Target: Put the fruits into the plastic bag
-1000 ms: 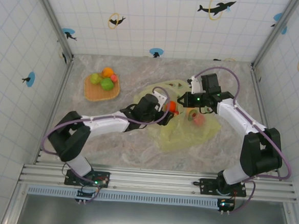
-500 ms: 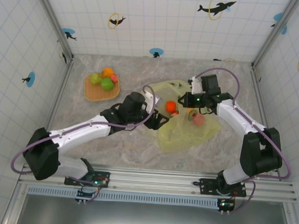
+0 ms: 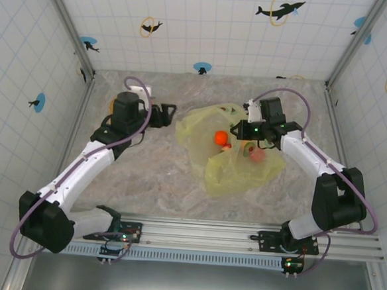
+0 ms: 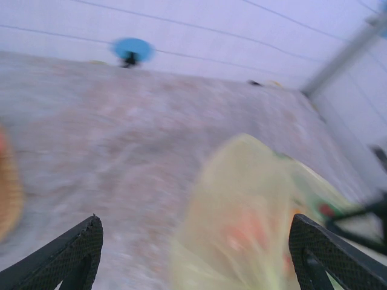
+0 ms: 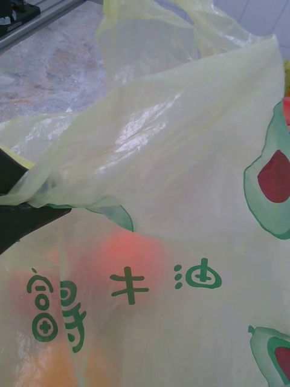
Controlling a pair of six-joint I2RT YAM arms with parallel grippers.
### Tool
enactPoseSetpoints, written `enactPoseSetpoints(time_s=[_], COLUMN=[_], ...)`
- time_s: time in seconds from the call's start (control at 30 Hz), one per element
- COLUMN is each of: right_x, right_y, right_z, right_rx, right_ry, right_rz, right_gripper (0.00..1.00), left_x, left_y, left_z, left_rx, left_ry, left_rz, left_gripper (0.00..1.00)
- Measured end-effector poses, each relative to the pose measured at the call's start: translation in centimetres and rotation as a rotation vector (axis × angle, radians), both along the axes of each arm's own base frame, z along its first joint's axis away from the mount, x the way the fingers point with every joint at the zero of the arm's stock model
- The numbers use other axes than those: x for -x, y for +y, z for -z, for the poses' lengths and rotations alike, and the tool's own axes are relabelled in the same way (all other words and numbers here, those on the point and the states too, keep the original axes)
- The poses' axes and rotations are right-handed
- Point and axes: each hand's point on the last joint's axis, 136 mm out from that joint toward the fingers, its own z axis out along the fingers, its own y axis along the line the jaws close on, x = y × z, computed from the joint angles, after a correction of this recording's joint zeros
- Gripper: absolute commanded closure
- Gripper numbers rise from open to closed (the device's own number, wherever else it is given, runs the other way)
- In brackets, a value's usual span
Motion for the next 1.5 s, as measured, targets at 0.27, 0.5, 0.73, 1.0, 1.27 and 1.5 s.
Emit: enactPoseSetpoints(time_s=[0.27,0.5,0.73,1.0,1.27,1.5], right_x=[0.0,0.0,0.3,0.3,0.3,0.4], right_y=[0.2,0.3,0.6,0.7,0.7,0.8], right_z=[-0.1,-0.1,-0.1,-0.1,-0.1,-0.1], right_rx=[-0.003,-0.003,-0.003,-0.003,-0.001,0.001], right_ry=[-0.006,-0.006,-0.007,-0.007,-0.007,-0.008], right_rz=[-0.005,-0.006,-0.016,-0.016,-0.015,-0.019], right_gripper=[1.00,1.00,1.00,1.00,1.00,1.00], left_x=[-5.8,-8.6,-11.5,-13.8,-14.4,-14.9], left_y=[9.9,12.7,12.9,13.3,13.3,13.4], left_z=[7.8,14.1,16.3,17.5,19.3,20.0], left_rx=[-0.074,-0.146,-0.181,-0.225,-0.245,-0.255], left_ry=[0.187,0.329,0.361,0.370,0.409,0.421], left_rz=[-0.368,-0.450,-0.466,-0.480,-0.478,-0.483], left_gripper=[0.16,0.11,0.05,0.07,0.14,0.18])
